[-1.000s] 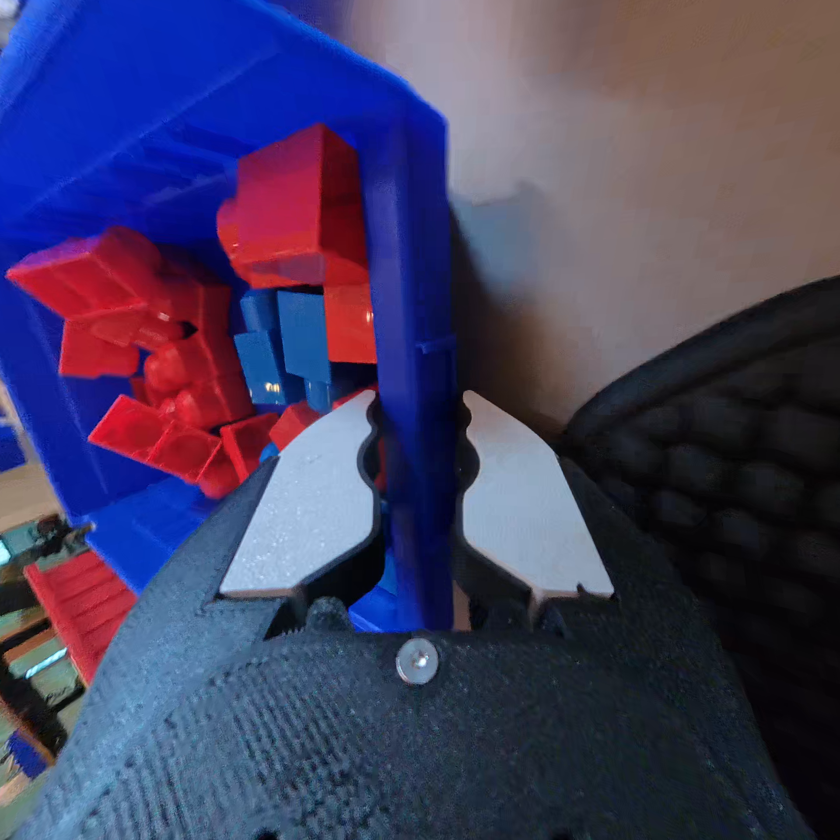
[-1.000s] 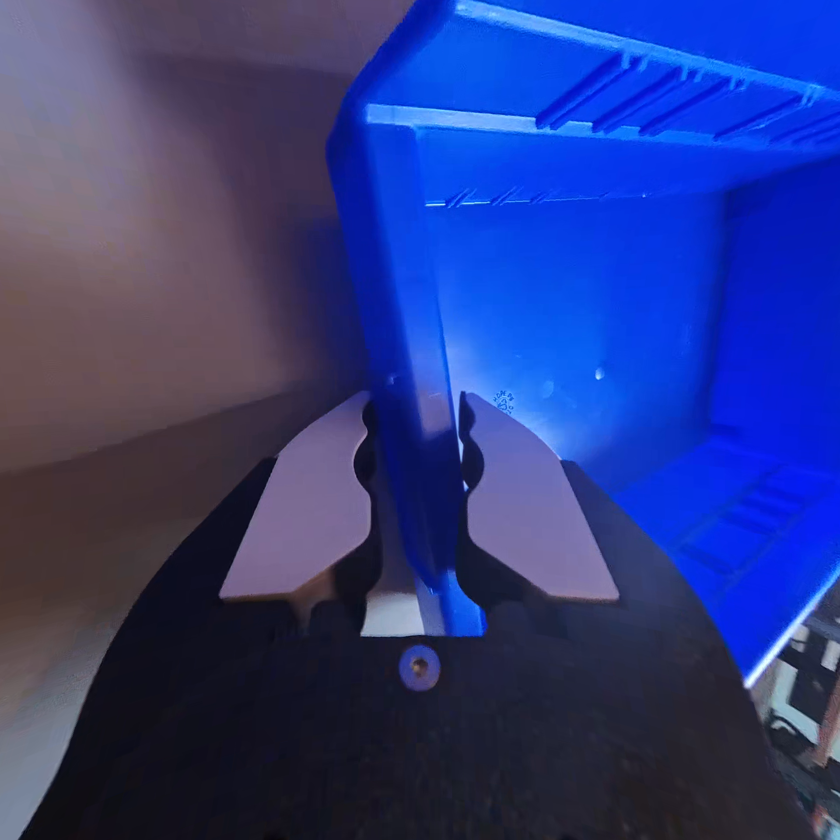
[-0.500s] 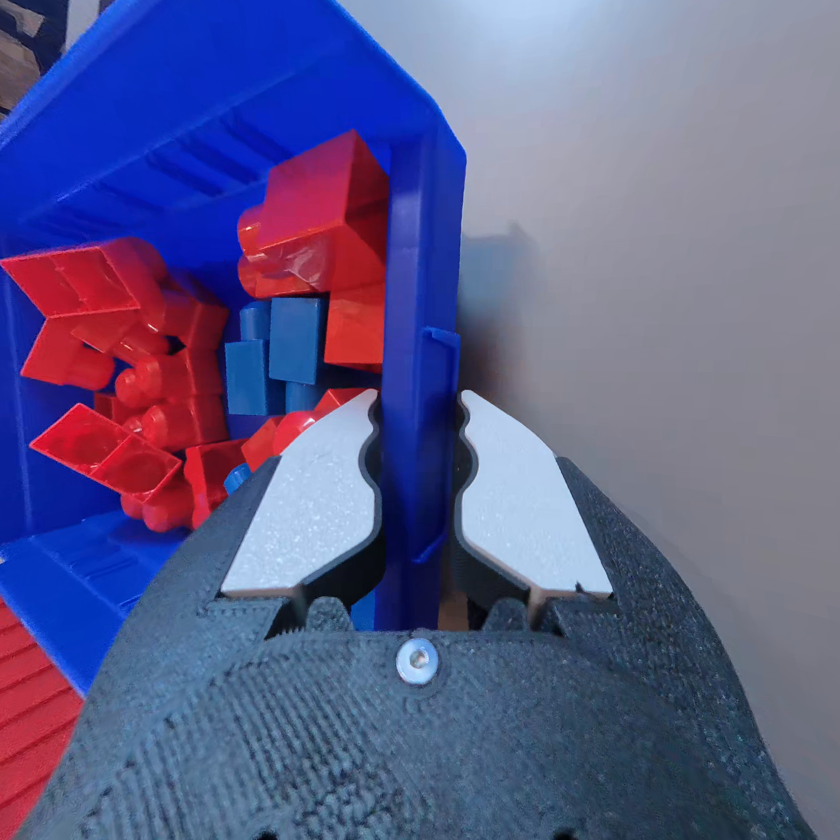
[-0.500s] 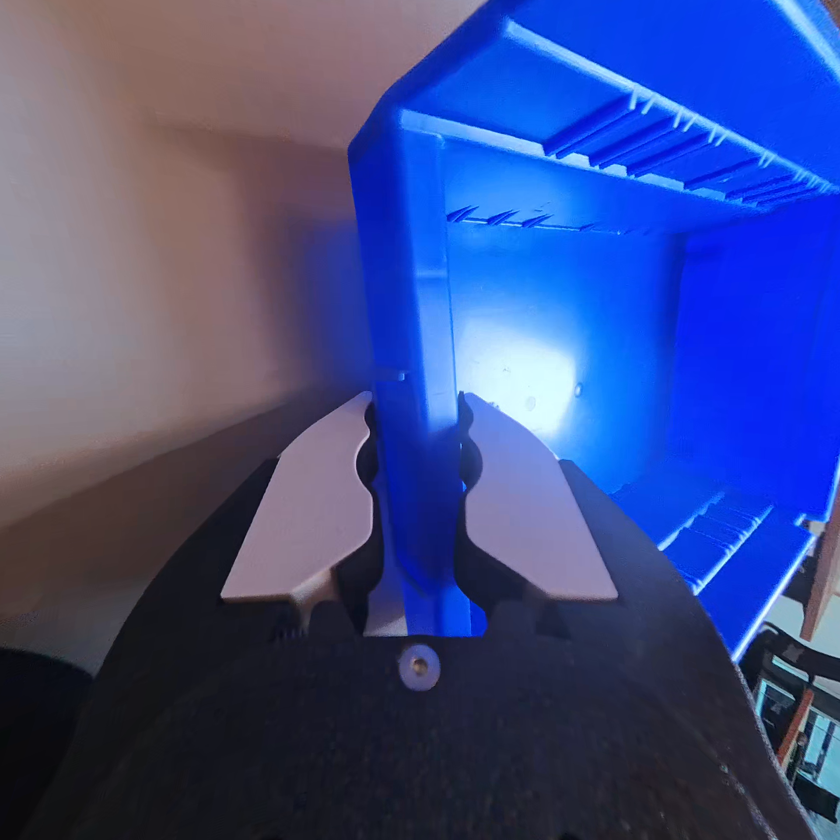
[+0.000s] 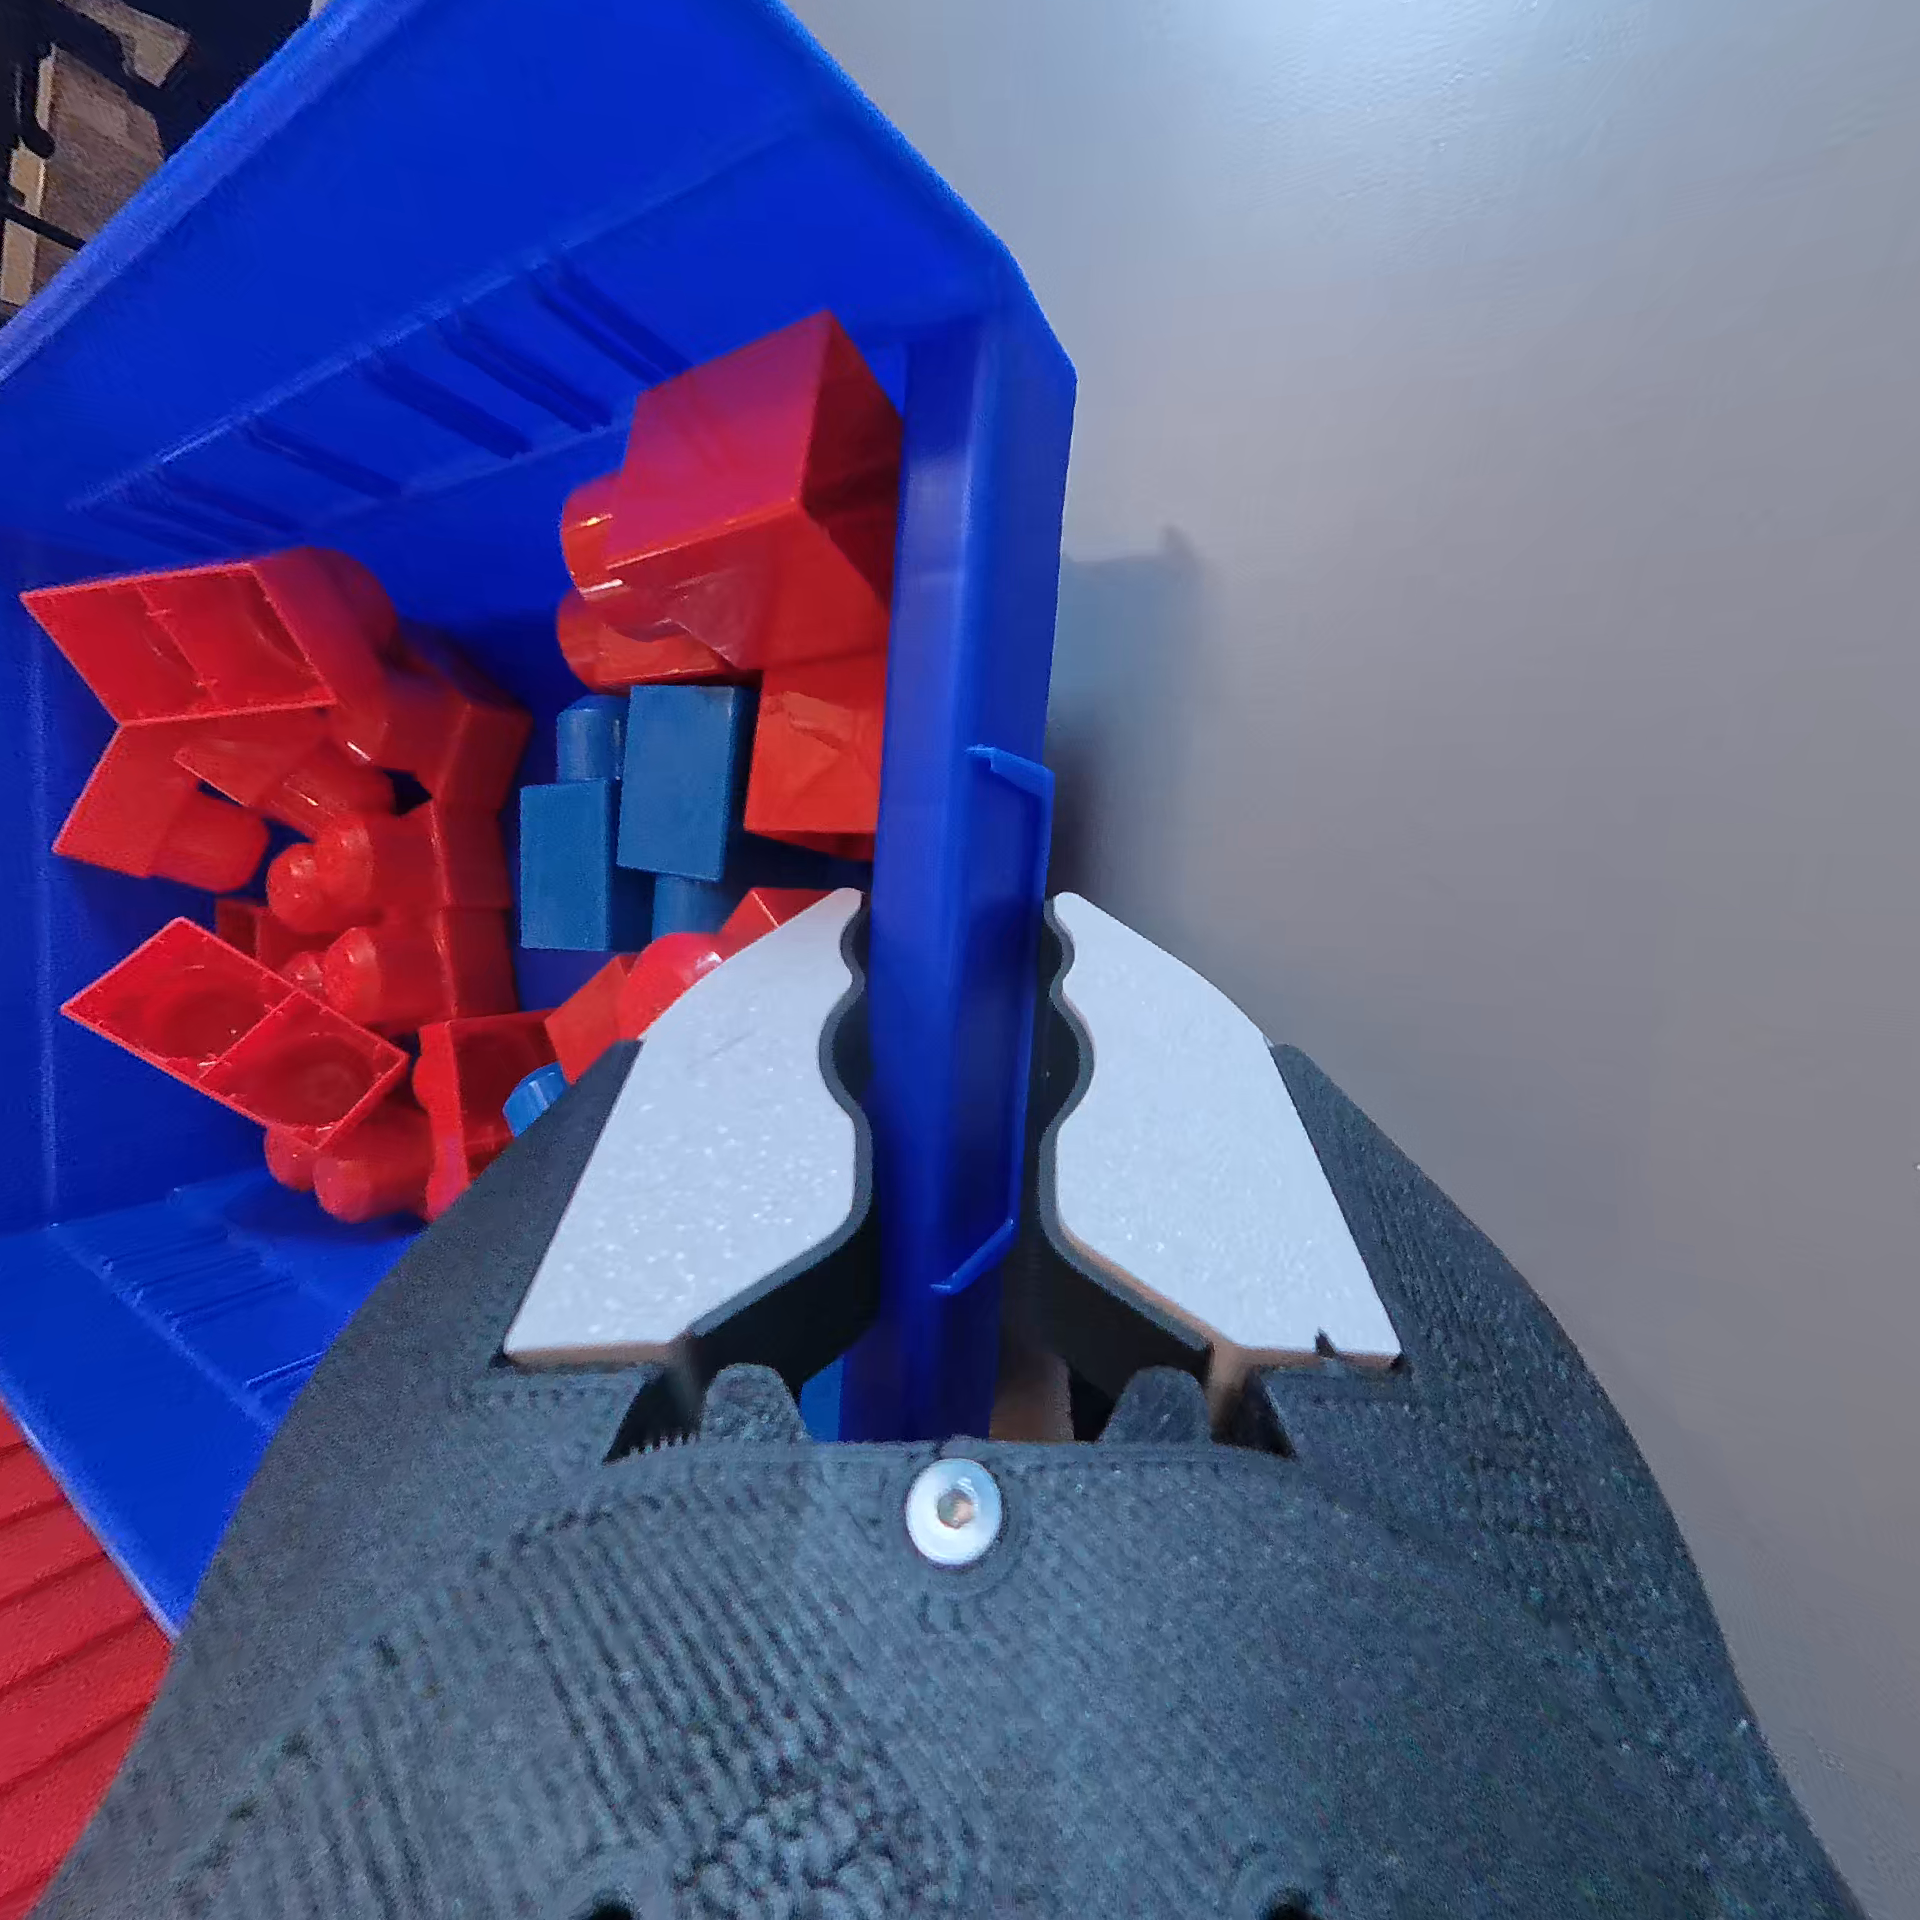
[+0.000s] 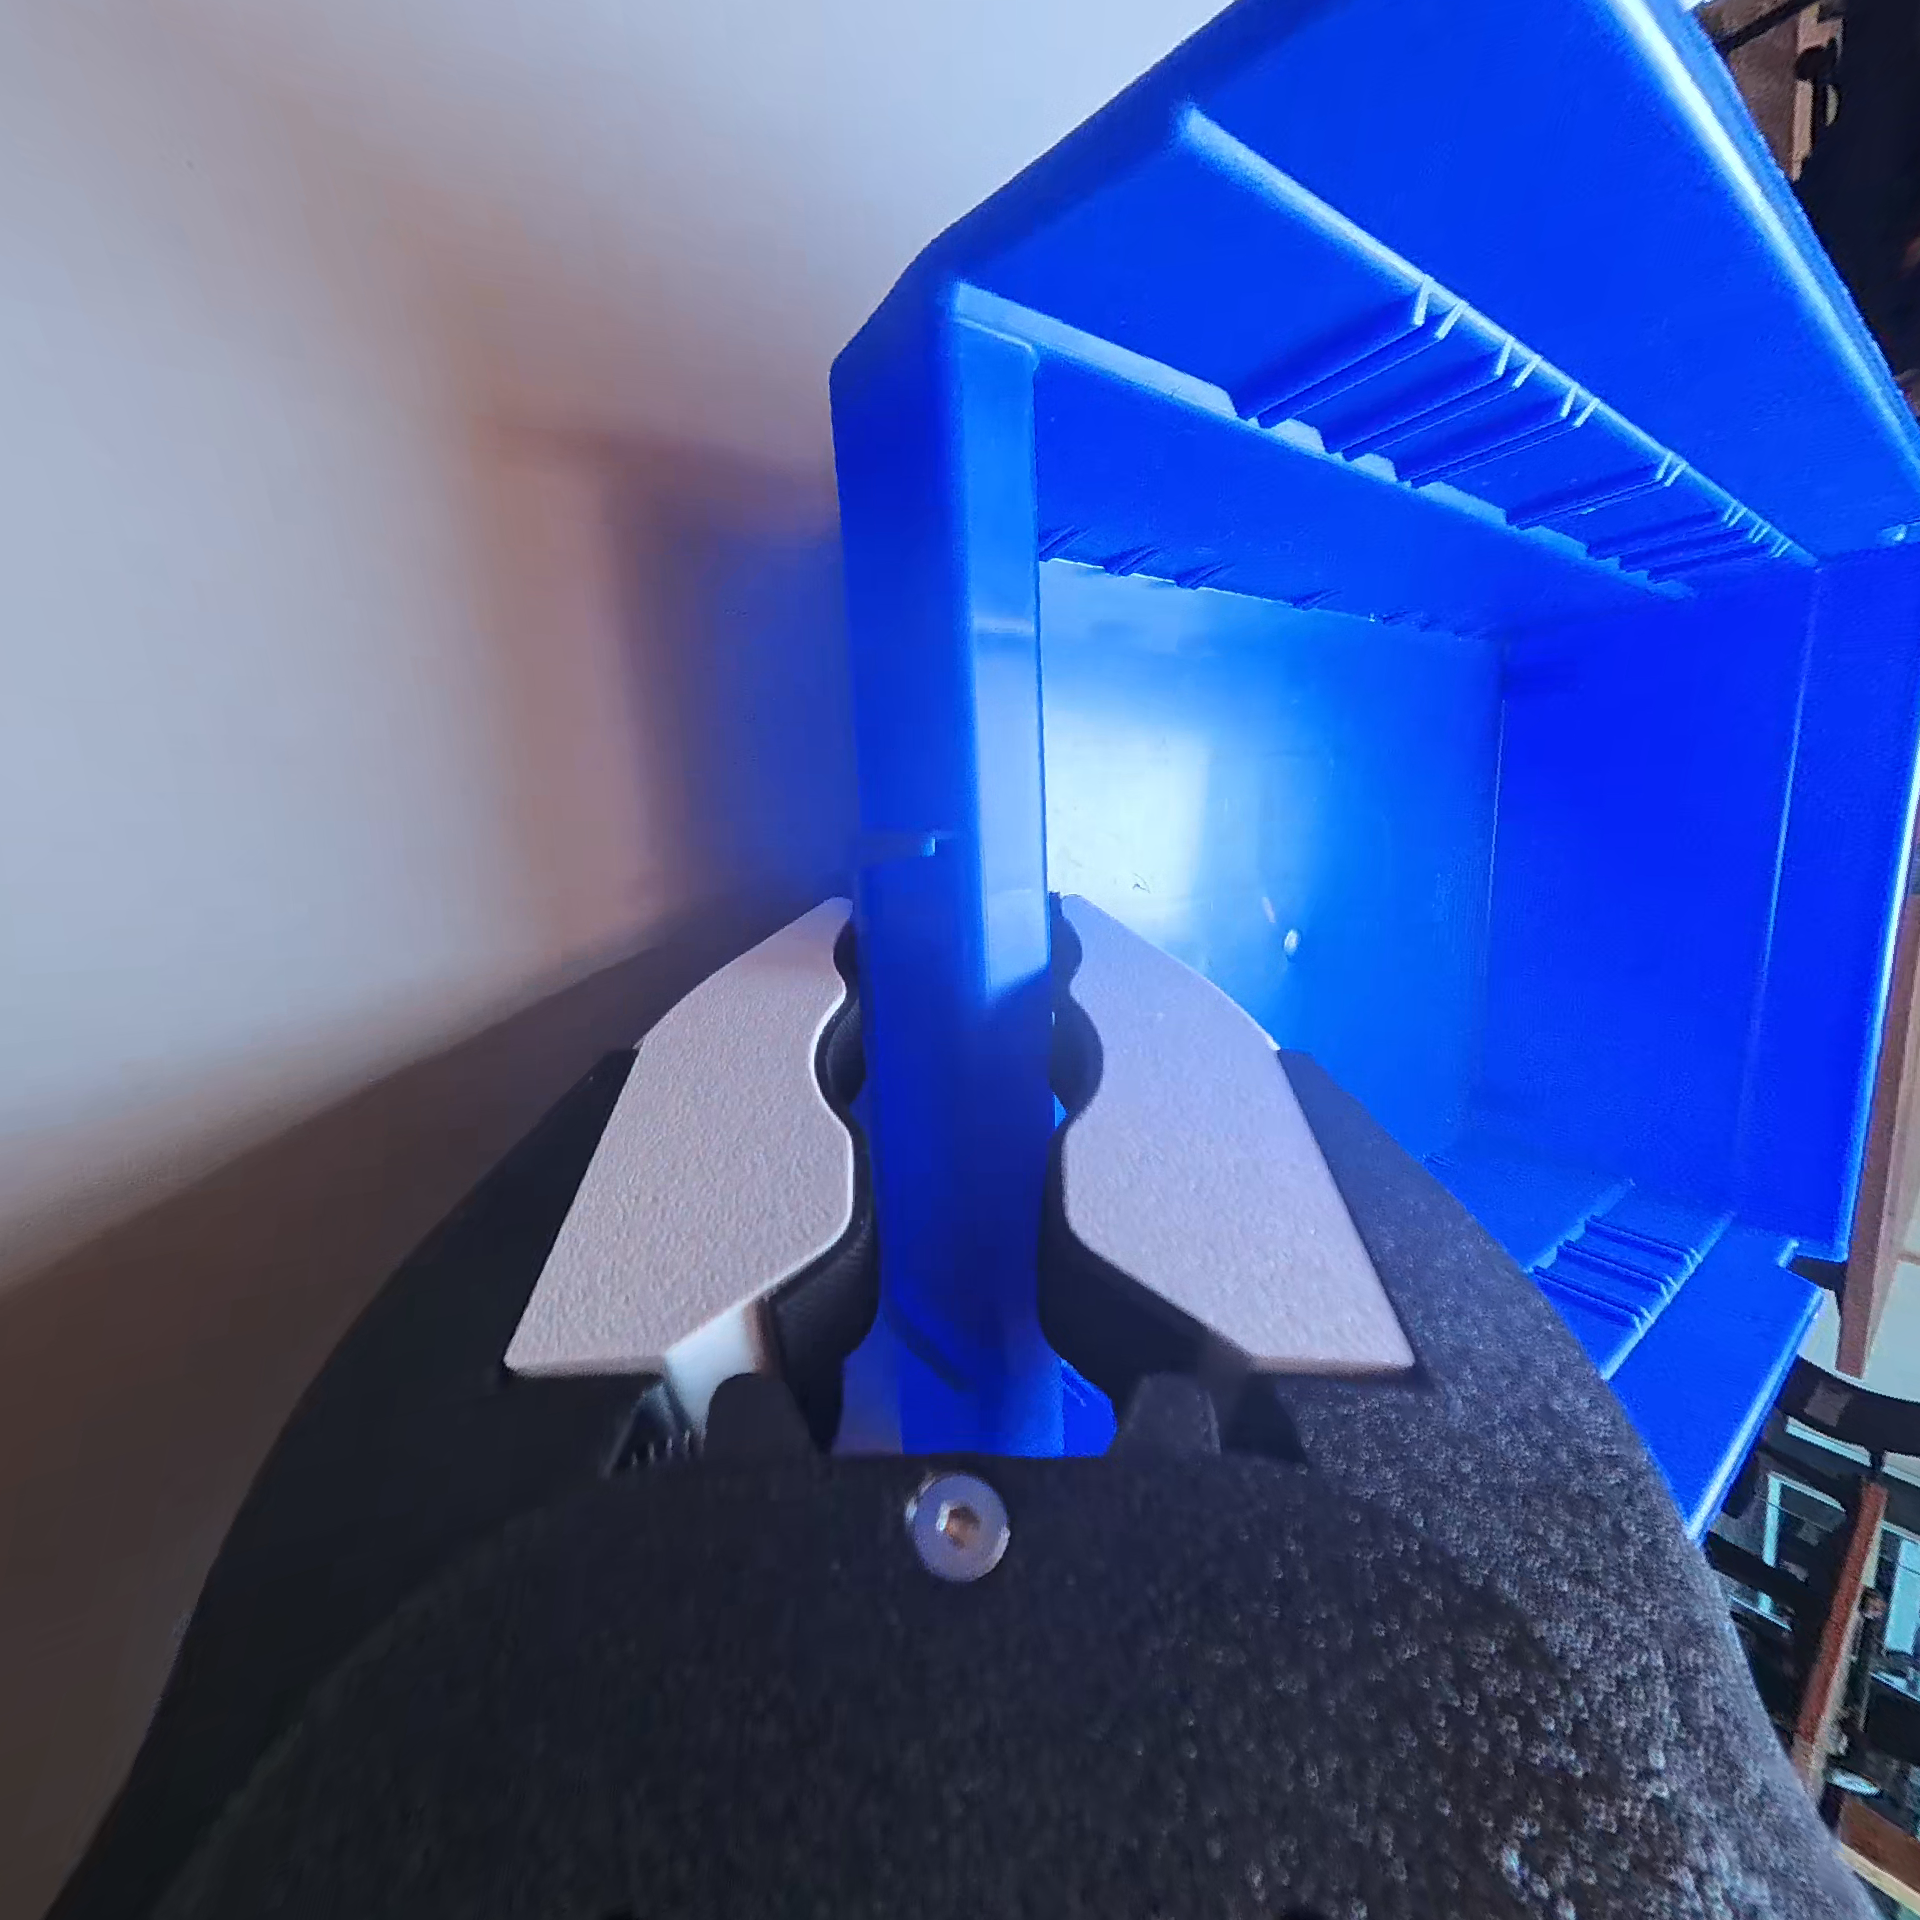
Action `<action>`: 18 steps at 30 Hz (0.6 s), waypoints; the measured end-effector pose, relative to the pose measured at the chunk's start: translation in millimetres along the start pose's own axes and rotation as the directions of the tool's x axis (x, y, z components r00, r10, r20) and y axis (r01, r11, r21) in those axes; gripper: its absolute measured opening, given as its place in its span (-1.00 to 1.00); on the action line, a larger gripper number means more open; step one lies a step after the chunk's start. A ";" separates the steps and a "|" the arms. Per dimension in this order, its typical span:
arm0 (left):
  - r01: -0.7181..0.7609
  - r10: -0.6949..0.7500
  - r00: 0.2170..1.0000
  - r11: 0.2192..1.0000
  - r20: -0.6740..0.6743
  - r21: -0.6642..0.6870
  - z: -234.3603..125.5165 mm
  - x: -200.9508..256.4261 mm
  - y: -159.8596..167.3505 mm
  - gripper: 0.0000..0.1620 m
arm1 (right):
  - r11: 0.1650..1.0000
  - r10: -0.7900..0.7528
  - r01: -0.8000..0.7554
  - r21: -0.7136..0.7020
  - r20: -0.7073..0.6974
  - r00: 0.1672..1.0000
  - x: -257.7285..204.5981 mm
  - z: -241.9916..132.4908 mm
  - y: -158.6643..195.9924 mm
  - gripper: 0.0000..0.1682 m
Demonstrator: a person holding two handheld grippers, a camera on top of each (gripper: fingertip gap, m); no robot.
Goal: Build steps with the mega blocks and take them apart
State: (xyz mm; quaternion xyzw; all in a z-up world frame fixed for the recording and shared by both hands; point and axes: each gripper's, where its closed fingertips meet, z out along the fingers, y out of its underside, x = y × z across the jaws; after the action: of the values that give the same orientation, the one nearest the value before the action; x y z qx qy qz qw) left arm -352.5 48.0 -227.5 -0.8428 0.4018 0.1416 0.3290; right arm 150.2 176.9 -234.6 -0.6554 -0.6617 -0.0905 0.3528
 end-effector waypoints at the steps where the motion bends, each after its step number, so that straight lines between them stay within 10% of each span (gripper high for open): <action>1: 0.001 -0.001 1.000 1.000 0.003 0.003 0.3 -0.7 0.1 -0.62 | 1.000 0.005 -0.005 0.003 -0.001 1.000 0.4 0.3 0.0 -0.61; 8: 0.040 -0.047 0.996 0.994 0.071 0.102 -18.5 3.4 -17.7 -0.44 | 0.978 0.193 -0.192 0.084 0.005 0.981 -3.2 -22.3 -17.3 -0.31; 18: 0.397 -0.362 0.916 0.748 -0.174 0.531 -57.6 74.1 -171.8 -0.69 | 0.812 0.460 -0.439 0.384 0.042 0.887 -19.2 -72.7 -118.6 -0.46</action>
State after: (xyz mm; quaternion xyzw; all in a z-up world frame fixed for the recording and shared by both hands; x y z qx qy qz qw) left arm -174.4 45.3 -146.3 -0.7778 0.2553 -0.0766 0.5692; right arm 62.9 104.4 -151.7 -0.7086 -0.4832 0.1091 0.5024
